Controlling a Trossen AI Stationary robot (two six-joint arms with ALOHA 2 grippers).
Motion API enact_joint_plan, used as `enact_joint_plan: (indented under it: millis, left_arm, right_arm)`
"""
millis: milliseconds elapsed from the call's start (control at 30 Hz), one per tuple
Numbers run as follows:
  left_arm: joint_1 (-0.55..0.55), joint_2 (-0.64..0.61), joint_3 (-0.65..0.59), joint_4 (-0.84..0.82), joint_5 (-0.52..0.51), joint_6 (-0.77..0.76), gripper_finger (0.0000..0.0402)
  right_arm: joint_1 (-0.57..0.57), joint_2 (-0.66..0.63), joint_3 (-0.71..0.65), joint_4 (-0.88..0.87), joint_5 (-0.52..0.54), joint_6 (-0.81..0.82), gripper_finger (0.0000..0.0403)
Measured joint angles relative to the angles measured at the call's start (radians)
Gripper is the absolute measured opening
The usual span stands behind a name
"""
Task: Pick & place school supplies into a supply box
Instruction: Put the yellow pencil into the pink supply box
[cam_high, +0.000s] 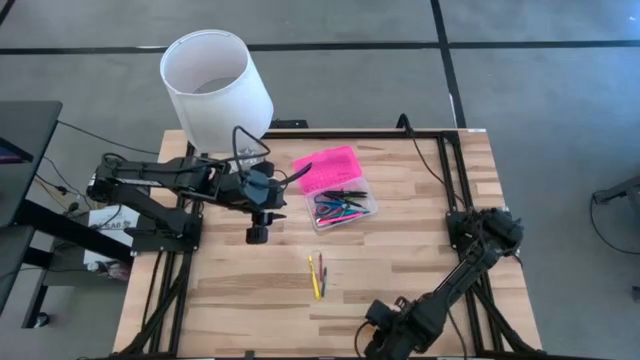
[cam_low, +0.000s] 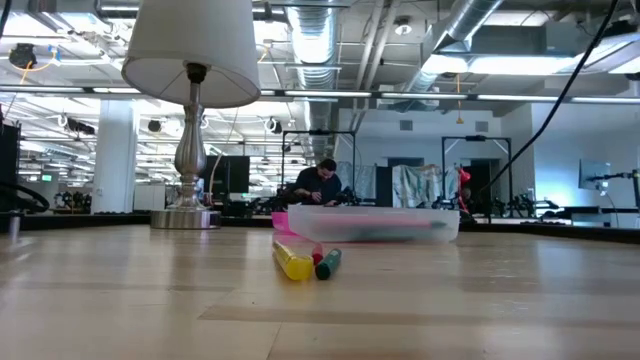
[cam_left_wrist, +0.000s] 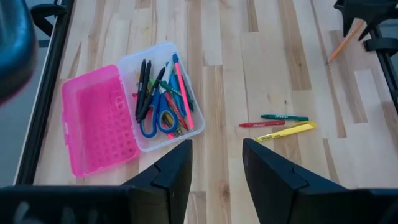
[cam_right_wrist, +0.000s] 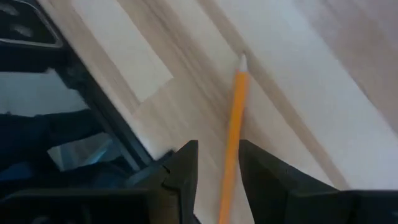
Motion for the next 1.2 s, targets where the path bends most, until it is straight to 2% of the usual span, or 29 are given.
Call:
enact_joint_plan:
  millis: [433,1200]
  left_arm:
    - [0.0,0.0,0.0,-0.007,0.016,0.014,0.0137]
    - [0.0,0.0,0.0,-0.006,0.015,0.022,0.0137]
  right_arm:
    - [0.006,0.029,0.02,-0.037,-0.09,0.081,0.0111]
    - [0.026,0.028,0.02,-0.039,-0.094,0.026,0.0111]
